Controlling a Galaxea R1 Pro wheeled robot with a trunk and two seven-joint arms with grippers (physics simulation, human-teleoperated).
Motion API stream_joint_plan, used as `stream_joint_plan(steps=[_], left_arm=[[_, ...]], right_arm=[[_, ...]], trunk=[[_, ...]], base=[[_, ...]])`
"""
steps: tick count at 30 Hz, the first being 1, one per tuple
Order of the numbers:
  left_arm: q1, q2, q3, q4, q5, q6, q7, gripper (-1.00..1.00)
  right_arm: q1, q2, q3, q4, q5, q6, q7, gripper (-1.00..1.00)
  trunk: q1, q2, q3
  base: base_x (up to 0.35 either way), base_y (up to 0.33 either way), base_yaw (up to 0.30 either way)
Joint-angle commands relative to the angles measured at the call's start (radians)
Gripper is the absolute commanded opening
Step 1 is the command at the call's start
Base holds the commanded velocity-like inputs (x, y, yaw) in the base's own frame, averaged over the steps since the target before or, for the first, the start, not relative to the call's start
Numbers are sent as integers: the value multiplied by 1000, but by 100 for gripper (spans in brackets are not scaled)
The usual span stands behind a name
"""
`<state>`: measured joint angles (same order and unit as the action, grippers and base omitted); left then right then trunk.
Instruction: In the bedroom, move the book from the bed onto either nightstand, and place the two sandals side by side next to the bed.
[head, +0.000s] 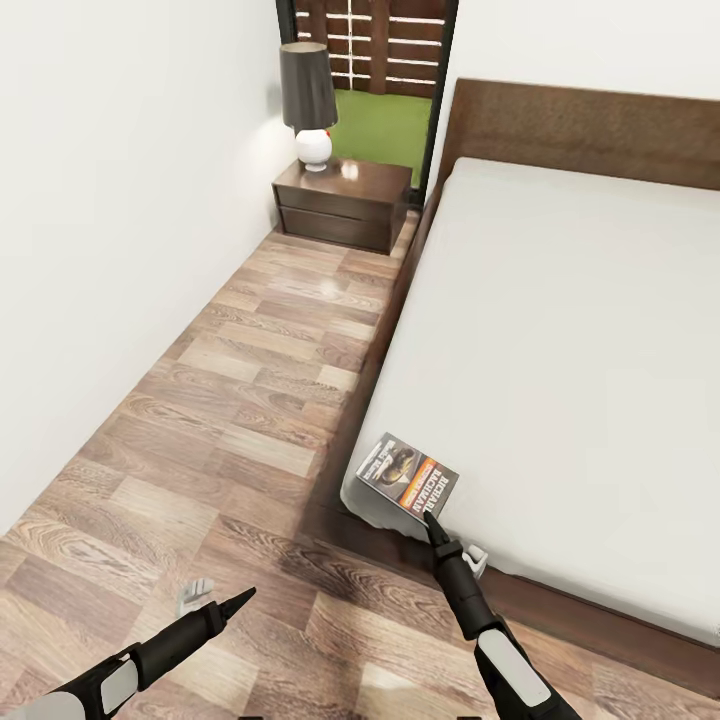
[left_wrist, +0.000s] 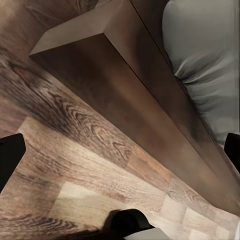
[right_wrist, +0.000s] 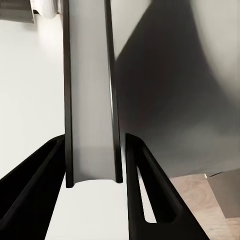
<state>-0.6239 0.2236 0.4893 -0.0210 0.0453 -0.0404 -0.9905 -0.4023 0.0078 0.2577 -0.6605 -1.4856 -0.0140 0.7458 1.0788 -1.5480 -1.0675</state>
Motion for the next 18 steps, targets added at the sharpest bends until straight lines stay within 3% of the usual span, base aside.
stream_joint_plan(steps=[1,18], left_arm=[[0,0,-5,1,4,-4,-2,100],[0,0,-6,1,4,-4,-4,100]], right_arm=[[-1,-1,4,1,-10,-1,3,-100],[-1,-1,5,-2,-10,-3,4,-100]], trunk=[[-4,7,3],[-69,126,56]], base=[[0,0,0],[0,0,0]])
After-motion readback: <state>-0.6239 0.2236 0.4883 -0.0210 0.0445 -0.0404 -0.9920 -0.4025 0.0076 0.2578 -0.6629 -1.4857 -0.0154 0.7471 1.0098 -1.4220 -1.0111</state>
